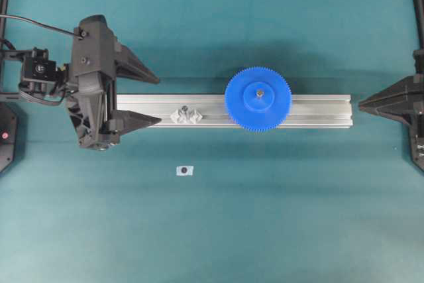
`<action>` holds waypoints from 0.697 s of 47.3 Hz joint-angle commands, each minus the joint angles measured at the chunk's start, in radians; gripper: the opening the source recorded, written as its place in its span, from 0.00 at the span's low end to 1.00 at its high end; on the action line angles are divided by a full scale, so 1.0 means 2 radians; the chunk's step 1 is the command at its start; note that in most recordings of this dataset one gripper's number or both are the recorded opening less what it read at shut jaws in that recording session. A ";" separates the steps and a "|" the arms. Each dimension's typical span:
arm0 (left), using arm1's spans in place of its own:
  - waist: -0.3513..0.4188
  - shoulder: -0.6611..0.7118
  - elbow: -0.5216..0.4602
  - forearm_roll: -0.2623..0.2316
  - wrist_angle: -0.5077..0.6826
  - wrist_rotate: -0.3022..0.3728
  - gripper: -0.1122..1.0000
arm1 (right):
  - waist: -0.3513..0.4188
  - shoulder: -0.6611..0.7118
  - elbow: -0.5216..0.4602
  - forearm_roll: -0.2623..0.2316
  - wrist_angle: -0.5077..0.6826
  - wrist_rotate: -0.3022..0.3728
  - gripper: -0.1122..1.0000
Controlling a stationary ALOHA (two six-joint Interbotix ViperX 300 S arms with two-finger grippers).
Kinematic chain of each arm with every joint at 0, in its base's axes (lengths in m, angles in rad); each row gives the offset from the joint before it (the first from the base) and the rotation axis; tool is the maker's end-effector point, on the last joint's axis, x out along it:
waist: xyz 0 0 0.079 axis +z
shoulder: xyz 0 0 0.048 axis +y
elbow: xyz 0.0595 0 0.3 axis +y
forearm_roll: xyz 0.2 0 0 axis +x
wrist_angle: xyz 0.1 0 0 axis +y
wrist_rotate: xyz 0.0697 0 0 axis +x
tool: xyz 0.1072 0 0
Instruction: Find the location of the shaft and insert the large gear.
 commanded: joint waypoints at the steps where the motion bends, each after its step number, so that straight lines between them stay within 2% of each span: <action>1: -0.002 -0.006 -0.006 0.002 -0.005 0.001 0.87 | -0.001 0.004 -0.005 -0.001 -0.002 0.005 0.12; 33: -0.002 -0.017 0.000 0.002 -0.005 0.001 0.87 | -0.001 0.004 -0.004 -0.001 -0.005 0.005 0.12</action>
